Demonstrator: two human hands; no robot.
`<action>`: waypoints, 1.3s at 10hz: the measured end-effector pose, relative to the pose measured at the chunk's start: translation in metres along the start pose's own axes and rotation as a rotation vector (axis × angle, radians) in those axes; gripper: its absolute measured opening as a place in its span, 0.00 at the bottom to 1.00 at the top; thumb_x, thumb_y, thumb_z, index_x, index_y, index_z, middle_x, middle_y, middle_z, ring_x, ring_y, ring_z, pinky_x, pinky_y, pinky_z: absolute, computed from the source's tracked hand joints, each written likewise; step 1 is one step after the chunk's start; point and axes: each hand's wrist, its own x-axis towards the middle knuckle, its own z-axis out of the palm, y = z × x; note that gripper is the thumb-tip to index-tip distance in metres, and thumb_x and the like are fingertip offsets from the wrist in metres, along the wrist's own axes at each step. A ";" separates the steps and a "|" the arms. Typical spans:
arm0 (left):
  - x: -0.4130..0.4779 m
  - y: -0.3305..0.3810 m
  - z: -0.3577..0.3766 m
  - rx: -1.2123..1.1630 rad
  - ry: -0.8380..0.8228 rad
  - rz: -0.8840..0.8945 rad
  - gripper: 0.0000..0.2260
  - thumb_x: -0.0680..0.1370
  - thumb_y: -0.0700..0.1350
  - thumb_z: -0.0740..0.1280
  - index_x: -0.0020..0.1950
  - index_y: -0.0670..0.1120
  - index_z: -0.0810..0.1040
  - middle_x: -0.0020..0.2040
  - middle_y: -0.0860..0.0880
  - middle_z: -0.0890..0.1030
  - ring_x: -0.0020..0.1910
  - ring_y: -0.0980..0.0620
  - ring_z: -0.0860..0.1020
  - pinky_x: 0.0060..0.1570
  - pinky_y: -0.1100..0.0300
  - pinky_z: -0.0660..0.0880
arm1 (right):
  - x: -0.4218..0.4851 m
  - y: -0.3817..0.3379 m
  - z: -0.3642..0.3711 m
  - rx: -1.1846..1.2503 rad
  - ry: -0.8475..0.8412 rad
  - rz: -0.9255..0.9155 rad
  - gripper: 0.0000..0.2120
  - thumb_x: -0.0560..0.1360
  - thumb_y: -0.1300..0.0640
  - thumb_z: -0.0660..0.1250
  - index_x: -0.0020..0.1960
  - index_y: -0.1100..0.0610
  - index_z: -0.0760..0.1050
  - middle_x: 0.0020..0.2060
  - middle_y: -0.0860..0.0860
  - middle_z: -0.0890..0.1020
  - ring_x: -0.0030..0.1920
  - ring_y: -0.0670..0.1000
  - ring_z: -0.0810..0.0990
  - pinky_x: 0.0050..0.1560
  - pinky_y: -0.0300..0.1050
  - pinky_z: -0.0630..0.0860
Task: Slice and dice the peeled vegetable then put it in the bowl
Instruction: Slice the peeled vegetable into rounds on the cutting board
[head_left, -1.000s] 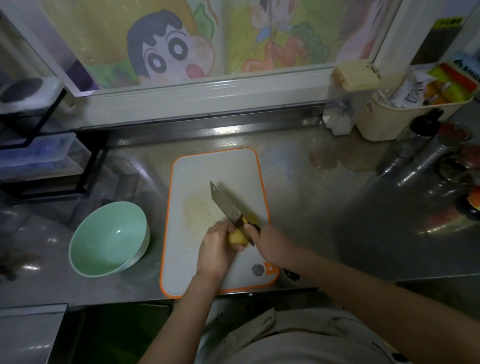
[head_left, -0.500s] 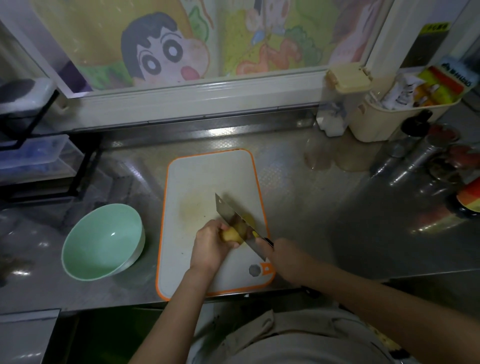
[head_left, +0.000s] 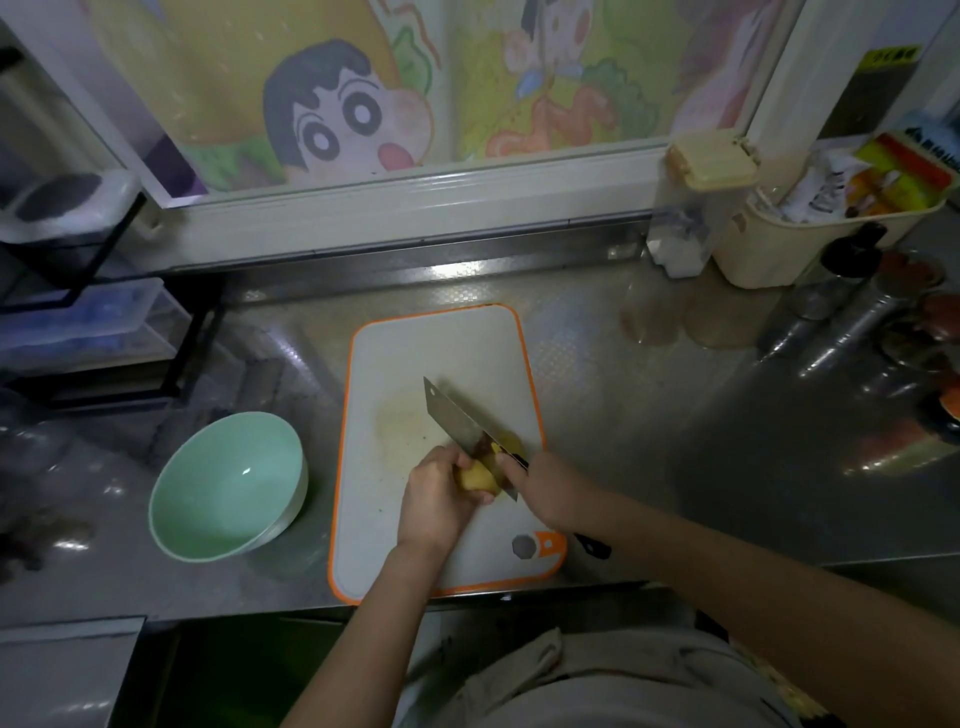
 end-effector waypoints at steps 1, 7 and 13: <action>0.000 0.000 0.000 0.000 0.002 -0.006 0.16 0.61 0.40 0.78 0.43 0.44 0.75 0.42 0.51 0.75 0.41 0.52 0.72 0.36 0.69 0.62 | -0.006 -0.001 0.000 -0.041 -0.026 -0.013 0.28 0.82 0.46 0.50 0.58 0.71 0.72 0.31 0.50 0.67 0.31 0.45 0.65 0.31 0.32 0.62; 0.012 -0.001 -0.006 -0.030 -0.040 -0.074 0.18 0.60 0.41 0.80 0.46 0.43 0.78 0.43 0.50 0.77 0.41 0.51 0.75 0.37 0.68 0.65 | -0.029 0.028 -0.011 -0.118 -0.064 0.003 0.25 0.81 0.42 0.48 0.39 0.62 0.65 0.30 0.50 0.68 0.29 0.44 0.66 0.29 0.33 0.63; 0.017 -0.004 -0.004 -0.012 -0.055 -0.091 0.17 0.61 0.43 0.80 0.46 0.44 0.78 0.43 0.50 0.78 0.41 0.51 0.76 0.34 0.72 0.66 | 0.010 0.024 0.018 0.030 0.039 0.008 0.22 0.80 0.42 0.52 0.32 0.53 0.62 0.30 0.49 0.69 0.30 0.44 0.67 0.30 0.36 0.65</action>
